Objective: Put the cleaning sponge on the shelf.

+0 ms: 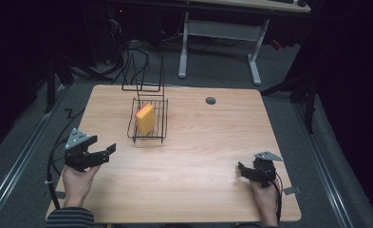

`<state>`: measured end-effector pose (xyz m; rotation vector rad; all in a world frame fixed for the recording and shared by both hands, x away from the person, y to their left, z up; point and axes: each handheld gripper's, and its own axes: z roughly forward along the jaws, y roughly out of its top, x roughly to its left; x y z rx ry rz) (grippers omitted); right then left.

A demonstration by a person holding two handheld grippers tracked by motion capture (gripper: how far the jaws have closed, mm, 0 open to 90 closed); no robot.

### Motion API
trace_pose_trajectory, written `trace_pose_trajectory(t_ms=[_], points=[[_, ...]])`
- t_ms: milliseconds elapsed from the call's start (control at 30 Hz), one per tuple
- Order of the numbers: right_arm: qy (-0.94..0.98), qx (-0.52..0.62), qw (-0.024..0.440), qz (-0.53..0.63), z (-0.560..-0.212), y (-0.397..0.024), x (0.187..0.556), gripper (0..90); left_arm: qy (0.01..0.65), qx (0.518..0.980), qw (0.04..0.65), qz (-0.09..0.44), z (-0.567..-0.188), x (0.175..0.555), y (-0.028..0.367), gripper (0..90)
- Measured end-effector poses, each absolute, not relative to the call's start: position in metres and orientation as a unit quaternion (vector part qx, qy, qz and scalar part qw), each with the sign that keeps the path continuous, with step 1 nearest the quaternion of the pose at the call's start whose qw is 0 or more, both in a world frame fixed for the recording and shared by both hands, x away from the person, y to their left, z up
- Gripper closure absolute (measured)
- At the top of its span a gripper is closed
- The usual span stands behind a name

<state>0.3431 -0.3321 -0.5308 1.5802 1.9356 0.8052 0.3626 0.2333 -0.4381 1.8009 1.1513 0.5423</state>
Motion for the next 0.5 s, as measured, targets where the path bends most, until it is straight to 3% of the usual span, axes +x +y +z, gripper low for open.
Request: trace_pose_trajectory(t_ms=[500], points=[[0.713,0.582,0.255,0.297,-0.531,-0.332,0.343,24.0,0.481,0.719,0.448,0.226,-0.448,0.349,0.245,21.8]])
